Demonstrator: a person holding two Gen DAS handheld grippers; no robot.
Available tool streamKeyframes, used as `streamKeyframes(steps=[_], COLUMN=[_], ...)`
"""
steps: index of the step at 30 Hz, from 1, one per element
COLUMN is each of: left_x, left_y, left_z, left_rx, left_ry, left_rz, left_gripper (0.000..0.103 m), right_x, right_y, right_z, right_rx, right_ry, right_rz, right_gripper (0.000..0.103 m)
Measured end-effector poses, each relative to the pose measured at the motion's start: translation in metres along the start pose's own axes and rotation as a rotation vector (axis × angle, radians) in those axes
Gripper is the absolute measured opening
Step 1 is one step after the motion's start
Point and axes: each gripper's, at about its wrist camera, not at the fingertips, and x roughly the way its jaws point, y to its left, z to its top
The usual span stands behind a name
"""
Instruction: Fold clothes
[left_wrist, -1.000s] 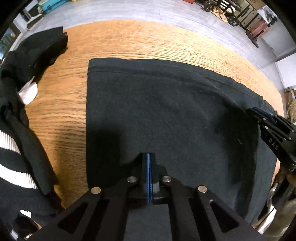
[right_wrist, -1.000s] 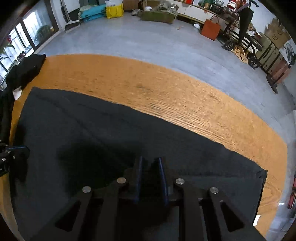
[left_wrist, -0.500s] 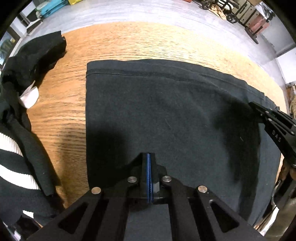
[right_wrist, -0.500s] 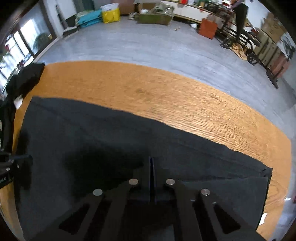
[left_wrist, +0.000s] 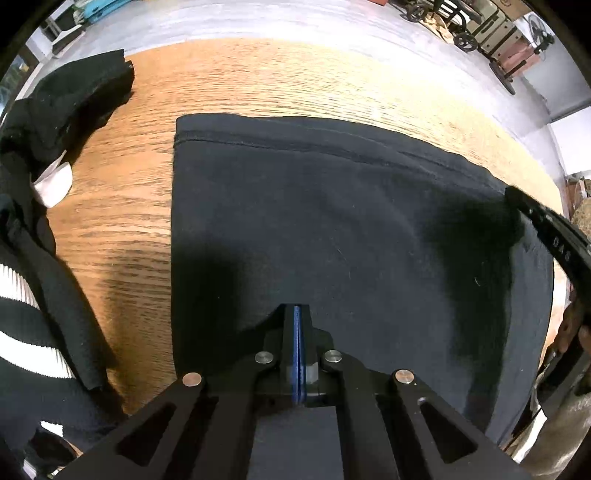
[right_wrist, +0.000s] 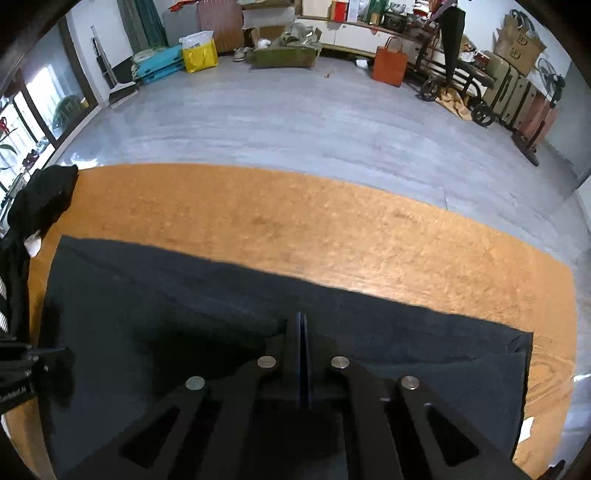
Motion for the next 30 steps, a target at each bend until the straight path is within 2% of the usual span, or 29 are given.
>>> streamKeyframes(steps=[7, 9, 10, 11, 12, 15, 16, 19, 21, 25, 27, 30], left_x=[-0.004, -0.004, -0.005, -0.005, -0.006, -0.007, -0.007, -0.006, -0.007, -0.008, -0.009, -0.008], left_y=[0.005, 0.005, 0.005, 0.005, 0.005, 0.005, 0.005, 0.002, -0.001, -0.008, -0.015, -0.022], left_z=[0.004, 0.004, 0.003, 0.003, 0.002, -0.001, -0.001, -0.004, -0.005, -0.010, -0.013, -0.012], left_rx=[0.000, -0.002, -0.005, -0.009, -0.014, -0.029, -0.033, -0.040, -0.045, -0.050, -0.032, -0.031], left_ry=[0.003, -0.001, -0.006, -0.011, -0.016, -0.033, -0.038, -0.044, -0.048, -0.098, -0.129, -0.168], left_rz=[0.007, 0.016, 0.019, 0.021, 0.023, 0.029, 0.031, 0.048, 0.060, 0.107, 0.159, 0.222], left_gripper=[0.003, 0.003, 0.003, 0.003, 0.003, 0.003, 0.003, 0.003, 0.003, 0.003, 0.003, 0.003], right_x=[0.011, 0.013, 0.009, 0.002, -0.004, -0.031, -0.038, -0.043, -0.045, -0.036, -0.034, -0.030], right_y=[-0.002, -0.003, -0.006, -0.012, -0.021, -0.060, -0.074, -0.117, -0.138, -0.158, -0.161, -0.157], right_z=[-0.005, -0.009, -0.013, -0.018, -0.022, -0.033, -0.041, -0.057, -0.080, -0.109, -0.114, -0.105], right_rx=[0.077, 0.081, 0.092, 0.130, 0.177, 0.278, 0.277, 0.217, 0.189, 0.185, 0.202, 0.188], right_ry=[-0.019, -0.052, -0.084, -0.116, -0.145, -0.168, -0.154, -0.068, 0.002, 0.051, 0.022, -0.017], right_rz=[-0.034, -0.043, -0.045, -0.028, -0.003, 0.063, 0.048, -0.095, -0.139, -0.225, -0.229, -0.255], right_gripper=[0.002, 0.004, 0.009, 0.034, 0.048, 0.044, 0.044, 0.044, 0.044, 0.043, 0.038, 0.036])
